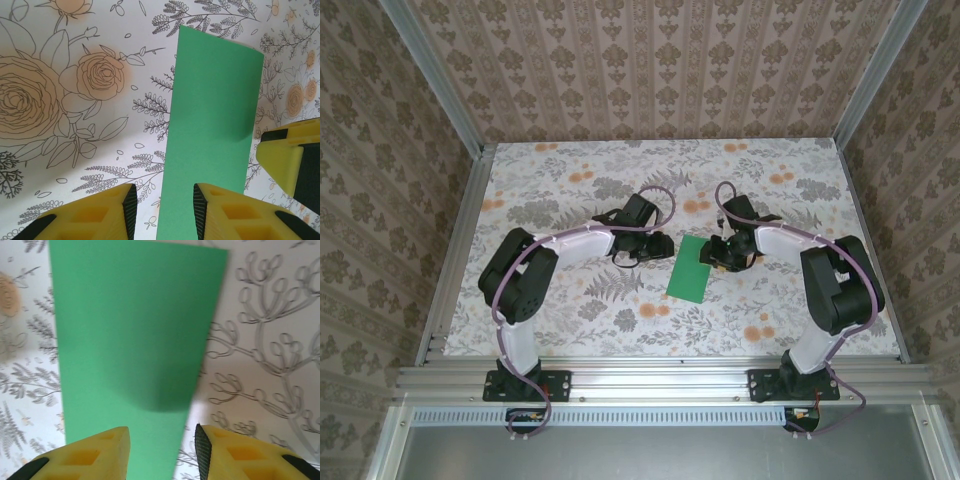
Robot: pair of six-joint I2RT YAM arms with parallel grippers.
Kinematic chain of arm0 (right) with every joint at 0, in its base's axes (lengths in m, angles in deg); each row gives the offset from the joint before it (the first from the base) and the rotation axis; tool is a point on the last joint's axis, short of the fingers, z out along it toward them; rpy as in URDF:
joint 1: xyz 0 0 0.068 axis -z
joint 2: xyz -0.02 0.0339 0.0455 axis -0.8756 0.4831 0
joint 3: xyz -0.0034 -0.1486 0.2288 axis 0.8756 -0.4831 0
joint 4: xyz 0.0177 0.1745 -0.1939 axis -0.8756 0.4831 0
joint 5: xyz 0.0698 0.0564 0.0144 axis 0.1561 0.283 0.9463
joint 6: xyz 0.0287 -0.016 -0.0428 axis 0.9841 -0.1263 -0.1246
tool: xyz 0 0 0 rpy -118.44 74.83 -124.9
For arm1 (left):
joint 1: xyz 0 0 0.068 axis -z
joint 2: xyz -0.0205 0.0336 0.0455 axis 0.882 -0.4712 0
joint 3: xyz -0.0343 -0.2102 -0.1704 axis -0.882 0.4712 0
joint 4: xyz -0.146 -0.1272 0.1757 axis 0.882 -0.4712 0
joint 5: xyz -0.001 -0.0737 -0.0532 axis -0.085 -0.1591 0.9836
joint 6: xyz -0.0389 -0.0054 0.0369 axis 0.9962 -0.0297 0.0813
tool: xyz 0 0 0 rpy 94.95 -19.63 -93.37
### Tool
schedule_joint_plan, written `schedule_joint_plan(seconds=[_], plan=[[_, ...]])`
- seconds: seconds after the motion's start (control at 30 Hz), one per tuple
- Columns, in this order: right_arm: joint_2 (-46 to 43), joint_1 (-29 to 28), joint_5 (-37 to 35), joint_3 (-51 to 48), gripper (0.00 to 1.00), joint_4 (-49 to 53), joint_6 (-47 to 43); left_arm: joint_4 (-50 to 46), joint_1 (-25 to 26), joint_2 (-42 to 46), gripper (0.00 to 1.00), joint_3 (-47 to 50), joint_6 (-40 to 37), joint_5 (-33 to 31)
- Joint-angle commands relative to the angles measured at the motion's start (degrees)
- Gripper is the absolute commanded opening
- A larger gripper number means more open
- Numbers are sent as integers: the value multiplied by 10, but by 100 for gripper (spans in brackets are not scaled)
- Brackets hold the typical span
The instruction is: Fold a paper plane with a square sheet of paper (pick it up from the middle)
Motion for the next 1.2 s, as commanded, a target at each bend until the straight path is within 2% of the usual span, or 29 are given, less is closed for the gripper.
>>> schedule_joint_plan(seconds=[0.0, 0.77, 0.97, 1.17], plan=[[11, 1, -36, 20, 41, 32, -10, 2, -4, 7, 38, 7, 6, 1], [69, -24, 52, 71, 40, 16, -31, -7, -4, 14, 38, 8, 1, -6], [13, -22, -28, 59, 42, 46, -45, -4, -4, 21, 39, 16, 1, -7], [10, -28, 33, 36, 40, 19, -34, 15, -4, 13, 39, 22, 11, 7]])
